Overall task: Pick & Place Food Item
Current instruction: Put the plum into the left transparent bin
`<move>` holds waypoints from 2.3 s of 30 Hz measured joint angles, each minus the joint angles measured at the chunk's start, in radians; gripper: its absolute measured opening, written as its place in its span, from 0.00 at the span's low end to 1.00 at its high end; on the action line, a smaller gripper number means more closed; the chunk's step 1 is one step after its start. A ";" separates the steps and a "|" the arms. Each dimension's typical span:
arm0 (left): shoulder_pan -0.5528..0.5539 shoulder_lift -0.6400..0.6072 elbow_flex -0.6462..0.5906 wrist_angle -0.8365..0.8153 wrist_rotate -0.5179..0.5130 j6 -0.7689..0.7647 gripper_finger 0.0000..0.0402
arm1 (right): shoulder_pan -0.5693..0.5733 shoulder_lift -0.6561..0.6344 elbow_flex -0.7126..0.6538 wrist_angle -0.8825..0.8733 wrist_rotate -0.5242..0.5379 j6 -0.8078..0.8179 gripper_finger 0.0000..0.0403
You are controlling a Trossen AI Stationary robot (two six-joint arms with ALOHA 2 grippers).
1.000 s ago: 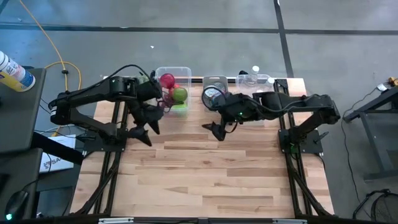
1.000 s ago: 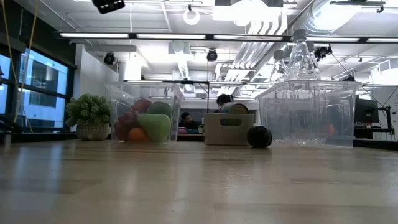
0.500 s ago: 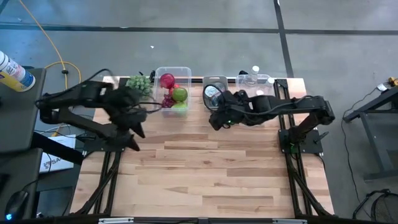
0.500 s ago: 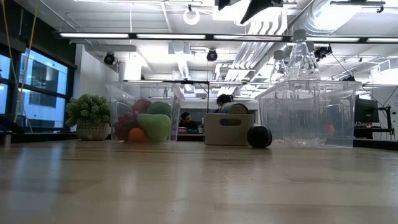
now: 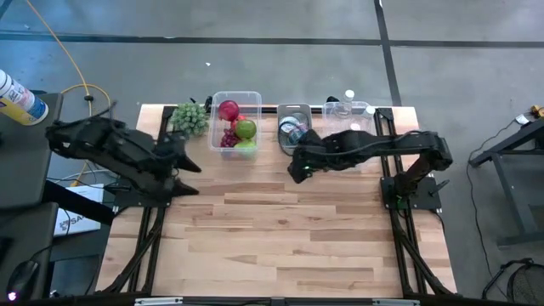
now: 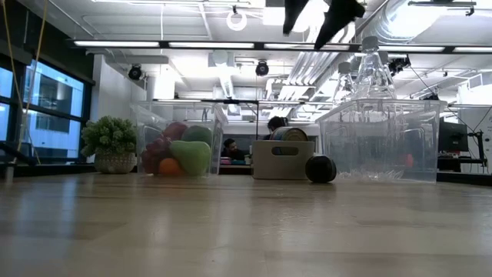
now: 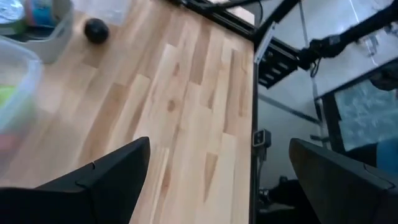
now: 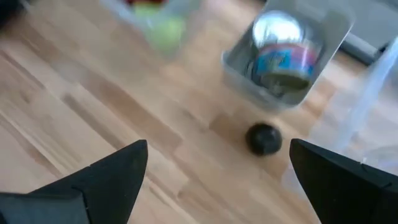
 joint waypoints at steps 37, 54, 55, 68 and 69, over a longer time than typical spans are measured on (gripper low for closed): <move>-0.117 0.136 -0.002 0.068 -0.019 0.064 0.93 | 0.017 0.392 -0.002 -0.102 -0.198 -0.160 0.94; -0.104 0.136 -0.002 0.060 -0.018 0.352 0.93 | -0.037 0.392 -0.002 -0.090 -0.245 -0.158 0.94; -0.104 0.136 -0.002 0.055 -0.018 0.357 0.93 | -0.040 0.392 -0.002 -0.088 -0.250 -0.158 0.94; -0.083 0.136 -0.002 0.003 -0.039 0.559 0.93 | -0.100 0.456 -0.002 -0.123 -0.240 -0.154 0.99; -0.073 0.136 -0.001 0.006 -0.052 0.572 0.93 | -0.103 0.461 -0.001 -0.125 -0.216 -0.157 0.99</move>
